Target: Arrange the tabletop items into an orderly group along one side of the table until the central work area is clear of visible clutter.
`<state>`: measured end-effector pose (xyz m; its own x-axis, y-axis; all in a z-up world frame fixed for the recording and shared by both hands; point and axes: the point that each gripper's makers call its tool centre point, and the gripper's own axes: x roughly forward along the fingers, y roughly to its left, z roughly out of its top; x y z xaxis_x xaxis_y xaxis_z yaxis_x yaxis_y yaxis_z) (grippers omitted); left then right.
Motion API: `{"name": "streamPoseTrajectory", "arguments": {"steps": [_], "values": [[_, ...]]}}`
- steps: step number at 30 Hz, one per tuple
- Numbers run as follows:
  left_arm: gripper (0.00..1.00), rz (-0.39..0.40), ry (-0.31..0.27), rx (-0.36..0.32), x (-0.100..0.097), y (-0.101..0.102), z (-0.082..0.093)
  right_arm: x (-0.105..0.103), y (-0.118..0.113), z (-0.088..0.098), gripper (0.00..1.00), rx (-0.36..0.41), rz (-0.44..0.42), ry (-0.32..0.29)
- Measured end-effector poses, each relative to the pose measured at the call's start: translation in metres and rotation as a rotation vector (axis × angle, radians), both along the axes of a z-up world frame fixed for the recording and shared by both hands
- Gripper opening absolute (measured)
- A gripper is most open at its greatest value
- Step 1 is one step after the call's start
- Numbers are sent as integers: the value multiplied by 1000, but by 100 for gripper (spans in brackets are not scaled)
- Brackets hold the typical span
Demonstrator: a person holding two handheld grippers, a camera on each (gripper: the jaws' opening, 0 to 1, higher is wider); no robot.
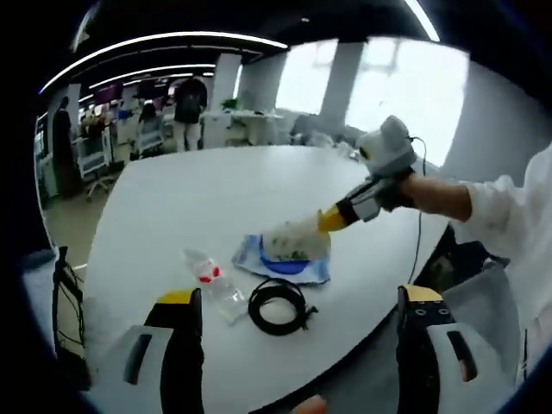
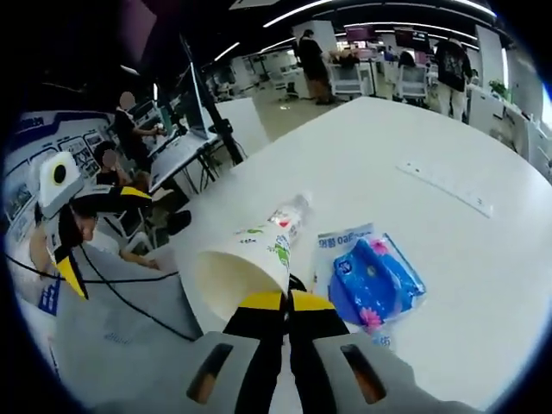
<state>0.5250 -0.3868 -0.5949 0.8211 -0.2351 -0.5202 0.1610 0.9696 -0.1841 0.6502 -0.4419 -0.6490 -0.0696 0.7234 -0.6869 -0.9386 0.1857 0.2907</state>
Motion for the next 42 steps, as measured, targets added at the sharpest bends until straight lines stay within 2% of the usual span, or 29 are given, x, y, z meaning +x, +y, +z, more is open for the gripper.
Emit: {"name": "streamPoseTrajectory", "arguments": {"steps": [1,2,3,5,6,8,10,12,15,18,20,21,22,24,26,30,31,34,39,42], "values": [[92,-16,-39,-35,8,-4,2,-6,-2,2,0,0,14,10],[92,-8,-41,-75,11,-5,1,-8,-3,3,0,1,19,14],[91,-2,-9,-98,13,-5,-6,-10,-3,2,0,-3,16,34],[91,-35,5,-64,17,-7,-12,-10,-4,3,0,-2,15,45],[91,-66,26,0,18,-6,-17,-11,-5,4,0,-3,15,47],[92,-124,34,59,20,-13,-19,-12,-8,8,0,-1,17,56],[93,-152,31,47,24,-18,-20,-17,-10,9,0,-12,18,100],[94,-167,16,43,28,-22,-18,-21,-13,10,0,-17,20,115],[93,-169,4,75,34,-19,-16,-27,-18,12,0,-30,30,134],[94,-206,-11,108,38,-24,-13,-29,-21,14,0,-37,39,150],[96,-236,-39,82,41,-32,-10,-31,-22,16,0,-41,49,172],[97,-240,-47,21,42,-38,-8,-32,-23,18,0,-39,52,190],[97,-235,-33,16,43,-36,-11,-32,-23,19,0,-36,49,198],[97,-241,-38,52,45,-33,-14,-33,-24,22,0,-35,48,217],[96,-274,-22,101,43,-36,-16,-35,-24,25,0,-37,50,227],[93,-360,-34,213,43,-40,-17,-43,-25,27,0,-51,77,242],[93,-375,-35,221,43,-42,-17,-44,-25,27,0,-56,82,245],[93,-381,-41,159,46,-48,-15,-49,-25,27,0,-71,105,255],[83,-416,-45,198,46,-51,-18,-54,-24,32,0,-69,120,273],[80,-428,-40,179,45,-55,-20,-56,-25,35,0,-67,125,277]]}}
